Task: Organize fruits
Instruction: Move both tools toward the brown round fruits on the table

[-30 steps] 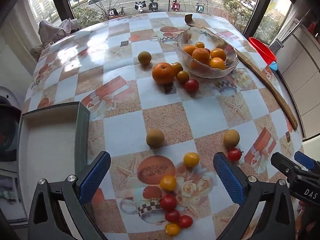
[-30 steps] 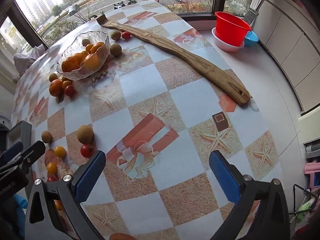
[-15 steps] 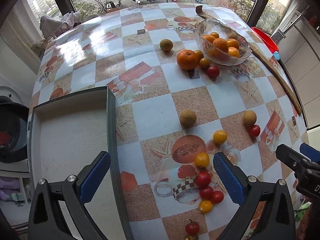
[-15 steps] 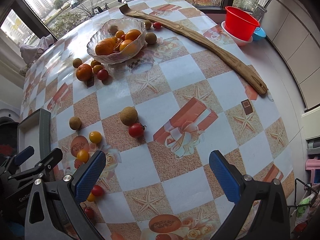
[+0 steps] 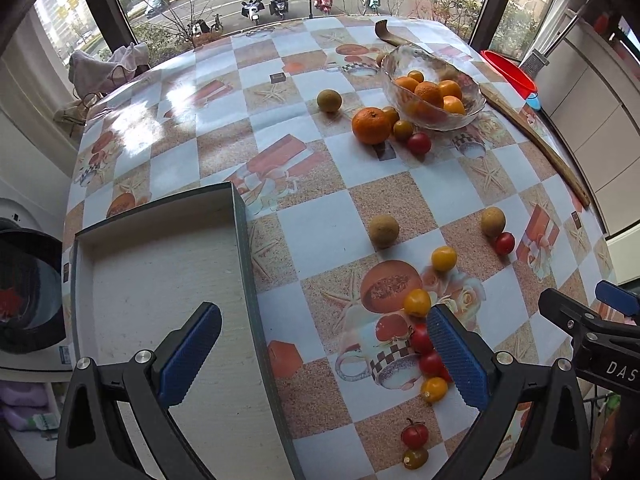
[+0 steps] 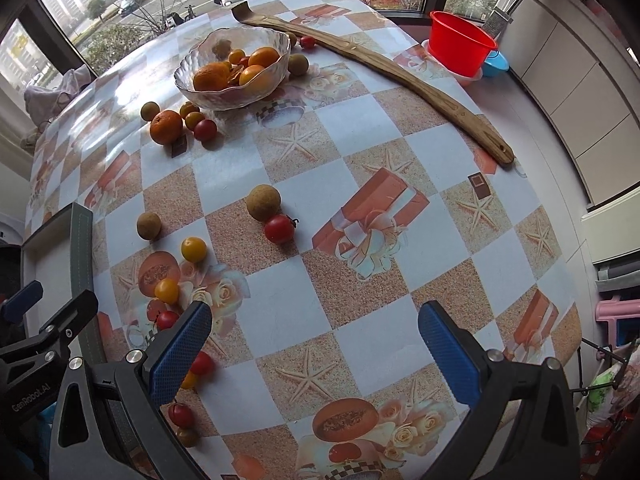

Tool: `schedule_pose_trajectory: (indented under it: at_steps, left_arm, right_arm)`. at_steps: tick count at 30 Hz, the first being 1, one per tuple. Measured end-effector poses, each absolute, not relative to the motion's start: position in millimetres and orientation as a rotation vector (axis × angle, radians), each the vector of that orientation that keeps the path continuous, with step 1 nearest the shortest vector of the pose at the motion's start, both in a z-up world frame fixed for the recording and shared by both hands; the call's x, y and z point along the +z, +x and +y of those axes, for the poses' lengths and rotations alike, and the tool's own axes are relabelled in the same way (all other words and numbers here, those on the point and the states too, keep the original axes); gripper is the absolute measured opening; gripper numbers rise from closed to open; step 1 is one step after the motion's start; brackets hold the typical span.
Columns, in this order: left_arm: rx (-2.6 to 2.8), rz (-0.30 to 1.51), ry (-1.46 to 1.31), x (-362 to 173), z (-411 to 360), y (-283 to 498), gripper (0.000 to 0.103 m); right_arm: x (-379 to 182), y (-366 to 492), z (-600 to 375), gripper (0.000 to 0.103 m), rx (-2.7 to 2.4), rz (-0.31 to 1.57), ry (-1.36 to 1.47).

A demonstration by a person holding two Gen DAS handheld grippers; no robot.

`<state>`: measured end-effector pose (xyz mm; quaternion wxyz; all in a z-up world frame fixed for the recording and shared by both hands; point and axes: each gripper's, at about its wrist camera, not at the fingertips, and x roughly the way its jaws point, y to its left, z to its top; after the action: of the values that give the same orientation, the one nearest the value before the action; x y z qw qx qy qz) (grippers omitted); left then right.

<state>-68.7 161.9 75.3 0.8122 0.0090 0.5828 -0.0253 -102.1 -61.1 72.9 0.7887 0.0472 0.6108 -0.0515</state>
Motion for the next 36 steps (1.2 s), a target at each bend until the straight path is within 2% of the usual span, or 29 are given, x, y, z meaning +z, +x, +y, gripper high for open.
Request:
schedule_pose_trajectory:
  at_steps: [21,36]
  left_arm:
    - [-0.032,1.244,0.041,73.6,158.4,-62.7,0.103]
    - [0.031,1.265,0.037,50.4,137.9,-31.0,0.103]
  right_arm:
    - [71.7,-90.2,-63.3,0.103,-0.088,1.325,0.099]
    - [52.5,-57.0,-77.7,0.103,-0.003,1.370,0.066]
